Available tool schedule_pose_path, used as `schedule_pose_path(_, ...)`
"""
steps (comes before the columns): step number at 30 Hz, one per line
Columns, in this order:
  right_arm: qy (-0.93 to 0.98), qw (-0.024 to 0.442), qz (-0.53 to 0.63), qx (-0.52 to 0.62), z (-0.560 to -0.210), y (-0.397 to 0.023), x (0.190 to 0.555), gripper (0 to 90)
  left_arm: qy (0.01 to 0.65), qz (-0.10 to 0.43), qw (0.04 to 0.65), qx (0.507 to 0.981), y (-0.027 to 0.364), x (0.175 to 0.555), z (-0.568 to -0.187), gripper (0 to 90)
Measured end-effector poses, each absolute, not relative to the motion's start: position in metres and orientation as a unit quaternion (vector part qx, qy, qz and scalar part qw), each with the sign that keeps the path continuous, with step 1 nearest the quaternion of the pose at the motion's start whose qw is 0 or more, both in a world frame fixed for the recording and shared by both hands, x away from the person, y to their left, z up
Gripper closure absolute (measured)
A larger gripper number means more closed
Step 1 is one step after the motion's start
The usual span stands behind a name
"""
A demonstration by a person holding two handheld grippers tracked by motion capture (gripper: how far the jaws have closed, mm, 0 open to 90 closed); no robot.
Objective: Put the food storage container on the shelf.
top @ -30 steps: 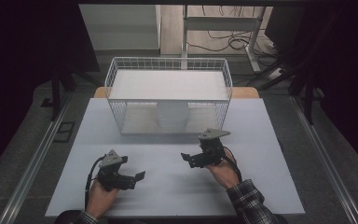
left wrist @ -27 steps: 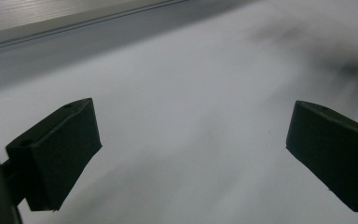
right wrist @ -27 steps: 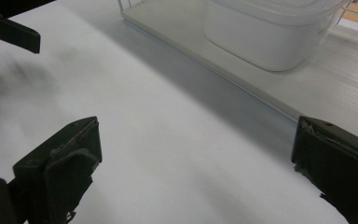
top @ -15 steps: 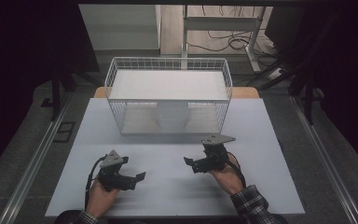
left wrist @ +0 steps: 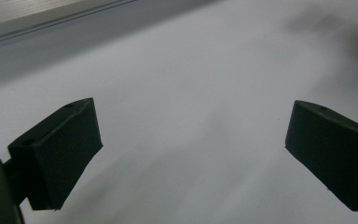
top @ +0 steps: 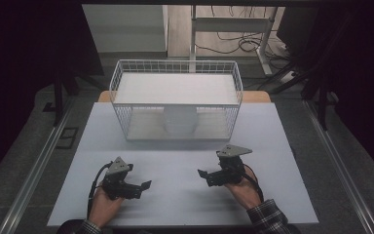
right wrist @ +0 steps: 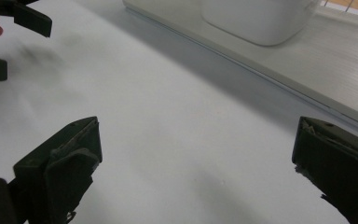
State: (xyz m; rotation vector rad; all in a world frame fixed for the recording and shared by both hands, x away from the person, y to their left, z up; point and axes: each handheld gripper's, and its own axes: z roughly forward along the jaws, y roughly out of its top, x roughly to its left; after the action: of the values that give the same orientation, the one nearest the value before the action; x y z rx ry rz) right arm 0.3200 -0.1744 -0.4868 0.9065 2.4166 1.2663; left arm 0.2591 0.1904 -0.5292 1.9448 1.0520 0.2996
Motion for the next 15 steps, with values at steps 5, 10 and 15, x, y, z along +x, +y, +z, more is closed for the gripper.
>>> schedule_pose_path(5, 0.835, 0.133, 0.432, 0.315, -0.488, -0.180, 0.316, 1.0, 0.426, 0.125, 0.438, 0.782, 0.194, 0.258, -0.527, 2.6)
schedule_pose_path(10, 0.832, 0.137, 0.432, 0.320, -0.486, -0.187, 0.312, 0.9, 0.427, 0.136, 0.436, 0.781, 0.198, 0.254, -0.525, 2.6)
schedule_pose_path(15, 0.830, 0.140, 0.430, 0.325, -0.486, -0.193, 0.308, 0.9, 0.429, 0.144, 0.436, 0.778, 0.202, 0.250, -0.524, 2.6)
